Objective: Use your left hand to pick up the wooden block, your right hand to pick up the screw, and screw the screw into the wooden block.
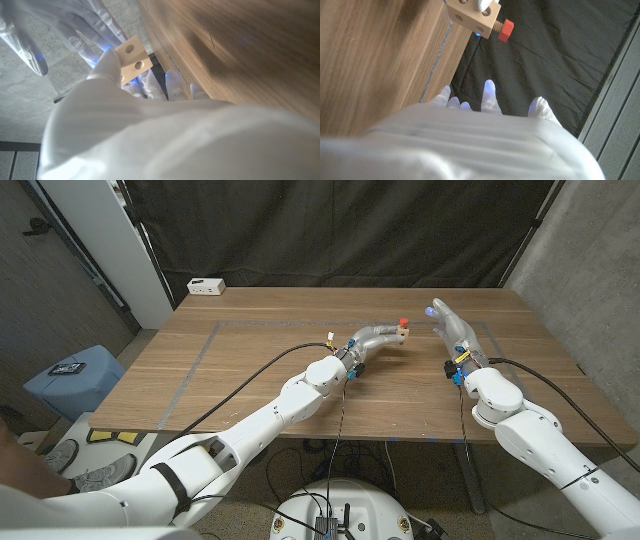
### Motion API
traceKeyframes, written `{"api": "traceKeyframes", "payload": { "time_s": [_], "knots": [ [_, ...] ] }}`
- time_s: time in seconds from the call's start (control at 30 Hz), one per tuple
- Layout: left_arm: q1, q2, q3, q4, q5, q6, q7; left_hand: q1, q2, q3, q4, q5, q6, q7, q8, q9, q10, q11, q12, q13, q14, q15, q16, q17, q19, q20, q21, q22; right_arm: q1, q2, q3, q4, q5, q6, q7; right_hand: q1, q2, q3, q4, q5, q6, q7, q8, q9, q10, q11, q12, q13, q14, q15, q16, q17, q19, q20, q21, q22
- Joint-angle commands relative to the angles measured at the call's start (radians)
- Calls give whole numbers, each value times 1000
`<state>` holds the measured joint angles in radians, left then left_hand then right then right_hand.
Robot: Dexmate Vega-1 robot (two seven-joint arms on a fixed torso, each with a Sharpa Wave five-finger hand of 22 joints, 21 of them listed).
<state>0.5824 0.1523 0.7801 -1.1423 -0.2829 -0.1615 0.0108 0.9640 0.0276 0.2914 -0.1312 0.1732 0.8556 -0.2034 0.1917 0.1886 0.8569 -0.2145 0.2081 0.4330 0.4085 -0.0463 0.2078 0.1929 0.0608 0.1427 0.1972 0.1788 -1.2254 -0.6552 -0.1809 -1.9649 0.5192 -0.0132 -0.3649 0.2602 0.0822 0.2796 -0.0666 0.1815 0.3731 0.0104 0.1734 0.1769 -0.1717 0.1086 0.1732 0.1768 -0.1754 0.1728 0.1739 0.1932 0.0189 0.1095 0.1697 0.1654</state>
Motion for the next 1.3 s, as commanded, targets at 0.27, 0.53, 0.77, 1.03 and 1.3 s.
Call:
{"api": "traceKeyframes", "payload": {
  "time_s": [0.27, 0.53, 0.77, 1.03, 1.3],
  "knots": [
    [-4, -3, 1, 13, 4, -8, -1, 5, 1, 1, -8, 6, -4, -2, 8, 1, 2, -5, 4, 3, 5, -58, 7, 1, 4, 2, 5, 3, 16, 38, -43, 77, 43, 137, 56, -16, 4, -3, 5, 4, -20, -28, -4, -1, -108, -7, 3, 2, -128, -7, 6, 4, -28, 7, 4, 4],
    [-9, -3, 4, 17, 12, -10, -2, 5, 1, 0, -10, 5, -5, 0, 8, 1, 2, -5, 4, 2, 3, -57, 6, 1, 3, 2, 5, 3, 18, 28, -55, 79, 55, 141, 74, -43, 8, -10, 17, 2, -29, -22, 0, -1, -119, -9, 6, 2, -147, -8, 8, 8, -52, 22, 4, 5],
    [-12, -4, 7, 21, 15, -12, -5, 7, 0, 0, -12, 5, -6, -5, 7, 1, 2, -6, 5, 2, 0, -62, 5, 0, 3, 2, 4, 3, 17, 11, -61, 64, 57, 130, 78, -66, 13, -16, 28, 0, -2, -23, 11, -2, -124, -18, 9, 2, -165, -19, 9, 10, -67, 21, 7, 6],
    [-12, -3, 6, 19, 16, -10, -4, 13, -1, 1, -16, 5, -5, -12, 8, 1, 1, -6, 6, 3, -2, -68, 3, 0, 1, 1, 4, 3, 22, 0, -75, 58, 59, 119, 87, -72, 18, -16, 30, 1, 12, -24, 14, -2, -130, -23, 9, 2, -177, -25, 8, 9, -76, 22, 8, 6],
    [-14, -7, 6, 26, 14, -11, -6, 24, -2, 4, -23, 6, -5, -15, 9, 1, 0, -7, 6, 3, -4, -75, 2, -1, 1, 0, 4, 3, 32, -7, -86, 60, 65, 107, 96, -74, 24, -14, 29, 2, 39, -23, 21, -3, -131, -28, 11, 2, -183, -30, 9, 7, -81, 23, 11, 6]
  ]
}}
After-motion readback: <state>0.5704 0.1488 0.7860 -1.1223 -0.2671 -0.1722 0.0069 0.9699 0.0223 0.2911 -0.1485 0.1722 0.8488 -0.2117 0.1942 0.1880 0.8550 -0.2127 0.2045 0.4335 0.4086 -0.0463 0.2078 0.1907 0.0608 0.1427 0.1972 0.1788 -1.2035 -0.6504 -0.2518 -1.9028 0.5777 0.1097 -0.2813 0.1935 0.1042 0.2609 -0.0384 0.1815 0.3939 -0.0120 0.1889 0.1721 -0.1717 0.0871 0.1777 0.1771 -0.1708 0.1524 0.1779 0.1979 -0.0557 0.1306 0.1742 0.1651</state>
